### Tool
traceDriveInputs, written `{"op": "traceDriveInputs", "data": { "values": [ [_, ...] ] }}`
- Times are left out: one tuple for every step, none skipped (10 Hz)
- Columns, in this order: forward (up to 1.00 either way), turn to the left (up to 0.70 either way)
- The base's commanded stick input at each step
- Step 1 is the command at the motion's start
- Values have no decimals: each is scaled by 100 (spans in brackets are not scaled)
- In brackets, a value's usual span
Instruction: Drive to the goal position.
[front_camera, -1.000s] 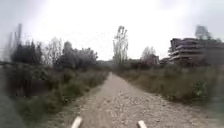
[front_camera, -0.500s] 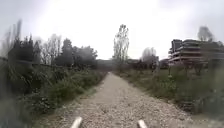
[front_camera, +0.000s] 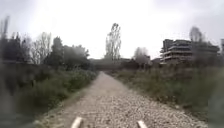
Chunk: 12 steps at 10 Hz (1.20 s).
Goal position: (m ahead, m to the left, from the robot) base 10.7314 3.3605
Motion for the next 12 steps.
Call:
{"op": "traceDriveInputs", "data": {
  "values": [
    [100, 0],
    [100, 0],
    [100, 0],
    [100, 0],
    [100, 0],
    [100, 0],
    [100, 0],
    [100, 0],
    [100, 0],
    [100, 0],
    [100, 0],
    [100, 0]
  ]
}}
